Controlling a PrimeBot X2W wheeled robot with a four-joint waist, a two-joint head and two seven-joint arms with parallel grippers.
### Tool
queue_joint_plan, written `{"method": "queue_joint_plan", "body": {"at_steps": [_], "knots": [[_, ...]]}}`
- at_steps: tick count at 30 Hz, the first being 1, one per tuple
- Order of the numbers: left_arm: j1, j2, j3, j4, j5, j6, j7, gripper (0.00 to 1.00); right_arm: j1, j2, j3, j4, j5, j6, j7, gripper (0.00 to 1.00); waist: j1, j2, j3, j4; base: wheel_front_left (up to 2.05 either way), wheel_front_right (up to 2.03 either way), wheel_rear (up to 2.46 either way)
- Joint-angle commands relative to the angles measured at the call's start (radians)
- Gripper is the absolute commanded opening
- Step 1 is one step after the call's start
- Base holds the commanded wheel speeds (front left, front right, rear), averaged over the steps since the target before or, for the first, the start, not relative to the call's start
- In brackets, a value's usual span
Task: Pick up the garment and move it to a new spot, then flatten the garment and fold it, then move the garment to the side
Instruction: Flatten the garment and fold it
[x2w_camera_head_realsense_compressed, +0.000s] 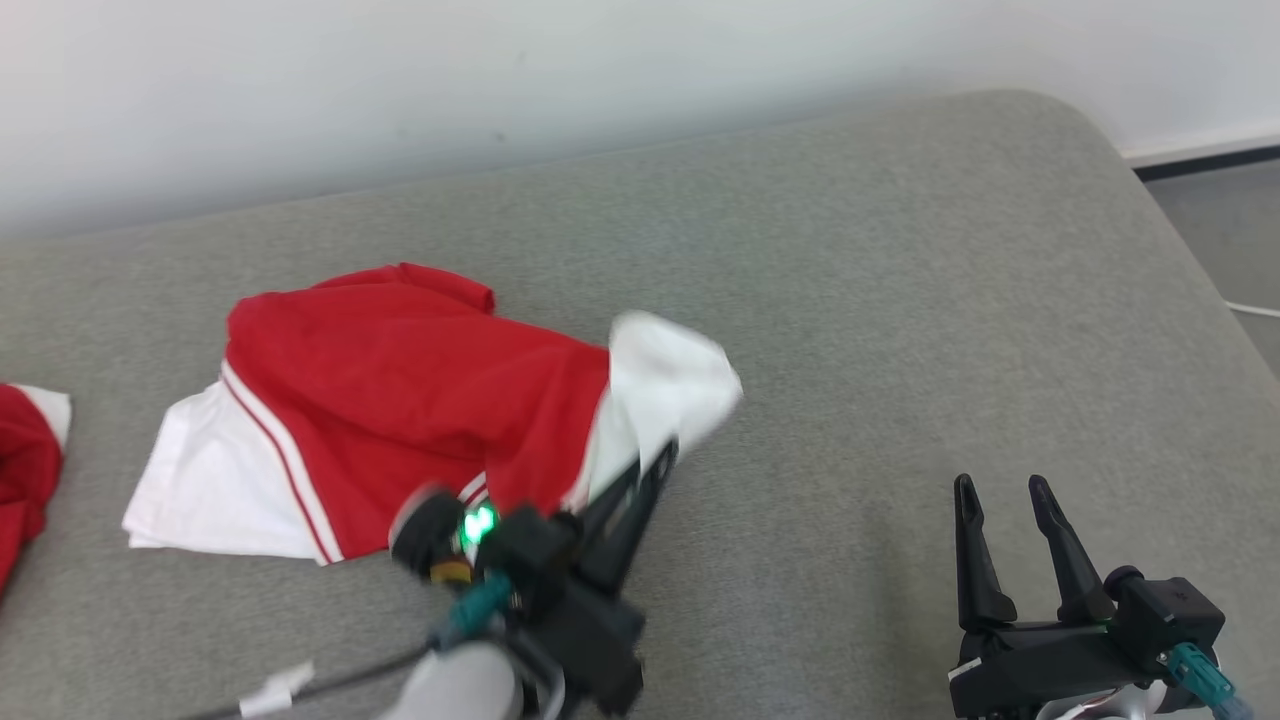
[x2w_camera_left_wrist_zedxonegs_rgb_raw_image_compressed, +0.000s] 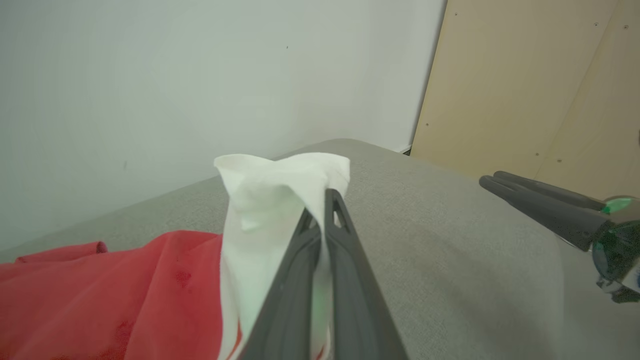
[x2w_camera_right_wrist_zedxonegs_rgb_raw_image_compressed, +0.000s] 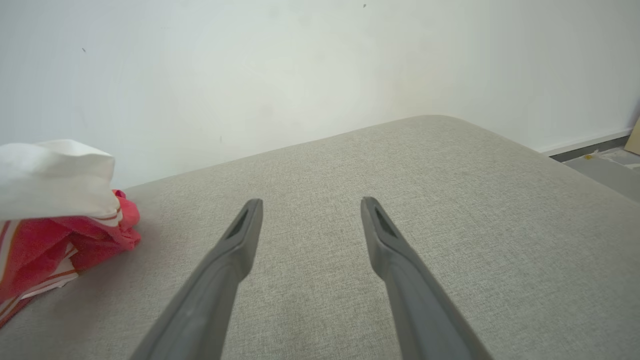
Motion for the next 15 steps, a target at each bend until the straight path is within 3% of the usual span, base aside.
{"method": "queue_joint_plan", "body": {"at_steps": [1,7,15], "knots": [[0.033,0.001,-0.002,-0.006,-0.015,0.007,-0.006,0.0,0.012,0.001,0.0,-0.002,-0.005,-0.002,0.0,1.0,0.0001,0.0,-0.015,0.024,0.0,0.0,0.0],[0.182,-0.028,-0.052,0.011,-0.039,0.008,-0.009,0.0,0.013,-0.005,0.008,0.003,-0.009,-0.002,0.0,1.0,0.0001,0.0,-0.031,0.066,0.0,0.0,0.0],[0.263,-0.064,-0.123,0.139,-0.04,-0.022,-0.01,0.0,0.019,-0.017,0.007,0.005,-0.009,-0.002,0.0,1.0,0.0001,0.0,-0.038,0.097,0.0,0.0,0.0]]}}
